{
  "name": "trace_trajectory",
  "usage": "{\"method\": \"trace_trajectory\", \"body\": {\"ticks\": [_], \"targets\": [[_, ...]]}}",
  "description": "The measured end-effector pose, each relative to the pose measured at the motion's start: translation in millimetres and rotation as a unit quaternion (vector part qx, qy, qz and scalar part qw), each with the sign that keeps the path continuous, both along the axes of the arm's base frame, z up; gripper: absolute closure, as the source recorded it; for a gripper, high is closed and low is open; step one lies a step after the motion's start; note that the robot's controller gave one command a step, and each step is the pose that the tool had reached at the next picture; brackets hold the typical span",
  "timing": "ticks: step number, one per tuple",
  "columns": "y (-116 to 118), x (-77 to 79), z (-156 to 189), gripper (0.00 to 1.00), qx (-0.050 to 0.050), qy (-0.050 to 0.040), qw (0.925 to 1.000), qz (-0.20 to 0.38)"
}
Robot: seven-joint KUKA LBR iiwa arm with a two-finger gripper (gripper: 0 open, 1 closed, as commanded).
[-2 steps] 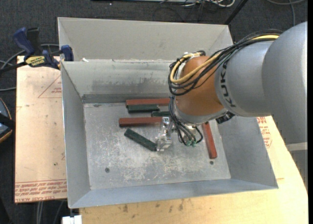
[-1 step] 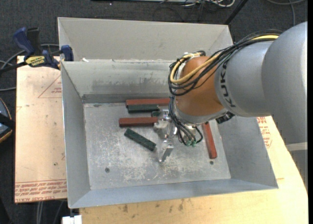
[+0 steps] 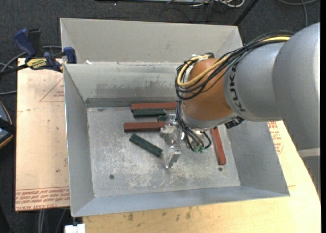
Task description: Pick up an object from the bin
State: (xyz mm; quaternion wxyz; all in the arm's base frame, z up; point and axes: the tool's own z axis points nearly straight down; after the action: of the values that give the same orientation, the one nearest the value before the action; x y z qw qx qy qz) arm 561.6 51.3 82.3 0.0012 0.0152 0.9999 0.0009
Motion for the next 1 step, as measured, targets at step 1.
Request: {"method": "trace_trajectory", "body": {"ticks": [1], "targets": [[48.2, 32.3, -3.9, 1.0, 0.0, -0.0039, 0.9947, -0.103]]}}
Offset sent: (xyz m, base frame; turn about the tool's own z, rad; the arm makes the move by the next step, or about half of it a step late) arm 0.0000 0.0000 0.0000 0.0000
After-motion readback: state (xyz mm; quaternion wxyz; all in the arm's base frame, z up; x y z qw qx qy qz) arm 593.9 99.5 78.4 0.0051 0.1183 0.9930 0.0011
